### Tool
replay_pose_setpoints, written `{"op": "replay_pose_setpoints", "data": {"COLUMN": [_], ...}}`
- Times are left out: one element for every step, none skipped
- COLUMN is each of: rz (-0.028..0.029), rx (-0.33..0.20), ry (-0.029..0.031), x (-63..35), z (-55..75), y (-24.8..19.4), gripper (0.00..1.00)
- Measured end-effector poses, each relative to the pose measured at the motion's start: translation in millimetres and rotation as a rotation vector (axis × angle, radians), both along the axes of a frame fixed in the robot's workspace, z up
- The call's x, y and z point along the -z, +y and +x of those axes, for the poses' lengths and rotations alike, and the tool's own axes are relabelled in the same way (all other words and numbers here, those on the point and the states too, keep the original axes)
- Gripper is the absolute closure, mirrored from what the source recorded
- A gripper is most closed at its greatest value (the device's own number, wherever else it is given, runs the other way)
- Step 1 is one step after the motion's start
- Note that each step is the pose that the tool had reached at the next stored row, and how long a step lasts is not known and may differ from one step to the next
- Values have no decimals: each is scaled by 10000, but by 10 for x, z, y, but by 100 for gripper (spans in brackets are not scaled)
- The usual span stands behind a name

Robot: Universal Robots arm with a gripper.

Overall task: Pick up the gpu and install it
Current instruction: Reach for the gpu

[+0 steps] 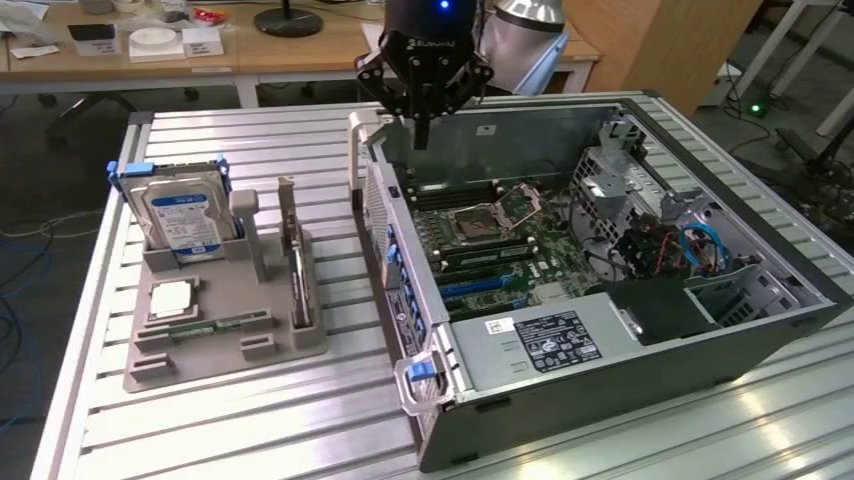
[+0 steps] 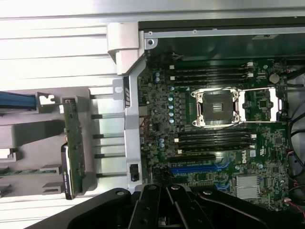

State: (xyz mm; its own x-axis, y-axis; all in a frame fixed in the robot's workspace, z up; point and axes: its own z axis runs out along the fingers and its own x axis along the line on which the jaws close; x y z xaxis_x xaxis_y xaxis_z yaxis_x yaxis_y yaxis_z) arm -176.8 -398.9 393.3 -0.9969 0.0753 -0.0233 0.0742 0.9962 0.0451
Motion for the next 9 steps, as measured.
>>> {"op": "replay_pose_setpoints", "data": {"rz": [0, 0, 0, 0, 0, 0, -1, -1, 0], "rx": [1, 1, 0, -1, -1, -1, 0, 0, 0], "ry": [0, 1, 0, 0, 0, 0, 0, 1, 1], "x": [0, 0, 0, 0, 0, 0, 0, 0, 0], "z": [-23, -49, -71, -92, -112, -130, -147, -162, -178], "y": [0, 0, 0, 0, 0, 0, 0, 0, 0], "gripper": [89, 89, 89, 89, 89, 89, 89, 89, 89]}}
